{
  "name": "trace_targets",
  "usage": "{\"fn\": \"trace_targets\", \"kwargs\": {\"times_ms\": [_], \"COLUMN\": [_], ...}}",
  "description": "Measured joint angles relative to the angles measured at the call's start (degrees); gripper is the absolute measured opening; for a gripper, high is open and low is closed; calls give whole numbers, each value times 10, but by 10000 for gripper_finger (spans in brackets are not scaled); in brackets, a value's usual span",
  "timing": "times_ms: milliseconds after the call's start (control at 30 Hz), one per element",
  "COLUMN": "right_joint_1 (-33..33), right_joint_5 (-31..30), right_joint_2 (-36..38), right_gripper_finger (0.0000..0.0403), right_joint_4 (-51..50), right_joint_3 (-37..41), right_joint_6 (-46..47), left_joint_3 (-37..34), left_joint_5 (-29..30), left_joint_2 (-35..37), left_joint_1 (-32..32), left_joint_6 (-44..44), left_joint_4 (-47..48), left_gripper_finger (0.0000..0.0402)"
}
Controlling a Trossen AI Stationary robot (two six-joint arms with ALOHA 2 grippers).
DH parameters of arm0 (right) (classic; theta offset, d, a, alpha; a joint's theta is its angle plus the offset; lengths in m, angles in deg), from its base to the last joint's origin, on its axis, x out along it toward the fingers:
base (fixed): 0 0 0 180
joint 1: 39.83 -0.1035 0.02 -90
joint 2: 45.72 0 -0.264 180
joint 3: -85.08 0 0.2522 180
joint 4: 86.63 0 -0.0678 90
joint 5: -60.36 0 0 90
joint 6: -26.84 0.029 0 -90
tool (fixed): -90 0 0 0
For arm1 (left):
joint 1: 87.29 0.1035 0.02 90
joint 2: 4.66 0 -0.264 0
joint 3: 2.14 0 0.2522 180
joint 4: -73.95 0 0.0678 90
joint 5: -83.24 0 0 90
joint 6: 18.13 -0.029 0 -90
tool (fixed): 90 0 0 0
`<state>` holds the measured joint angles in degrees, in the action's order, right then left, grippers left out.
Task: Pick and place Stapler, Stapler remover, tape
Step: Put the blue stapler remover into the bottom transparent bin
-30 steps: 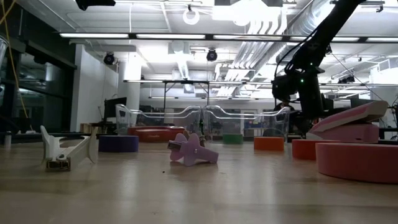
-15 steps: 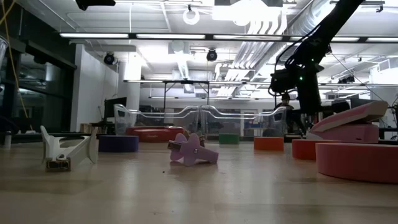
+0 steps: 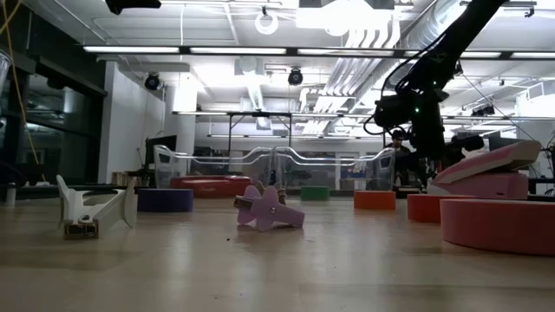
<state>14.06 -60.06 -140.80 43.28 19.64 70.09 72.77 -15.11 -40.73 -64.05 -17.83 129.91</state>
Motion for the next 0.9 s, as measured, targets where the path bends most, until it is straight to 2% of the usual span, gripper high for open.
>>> {"fn": "trace_targets", "kwargs": {"times_ms": [100,233,600,767,900], "right_joint_1": [-3,-4,-7,-22,-22], "right_joint_5": [-14,-20,21,-21,-28], "right_joint_2": [0,0,-28,-39,-40], "right_gripper_finger": [213,205,195,195,194], "right_joint_4": [13,16,31,31,33], "right_joint_3": [0,0,0,0,0], "right_joint_6": [-36,-38,3,30,49], "left_joint_3": [0,0,0,0,0], "left_joint_5": [0,0,3,4,4], "left_joint_2": [0,0,0,-1,-1], "left_joint_1": [0,0,0,0,0], "left_joint_6": [0,0,0,2,2], "left_joint_4": [0,0,0,0,15], "left_gripper_finger": [310,310,310,310,310]}}
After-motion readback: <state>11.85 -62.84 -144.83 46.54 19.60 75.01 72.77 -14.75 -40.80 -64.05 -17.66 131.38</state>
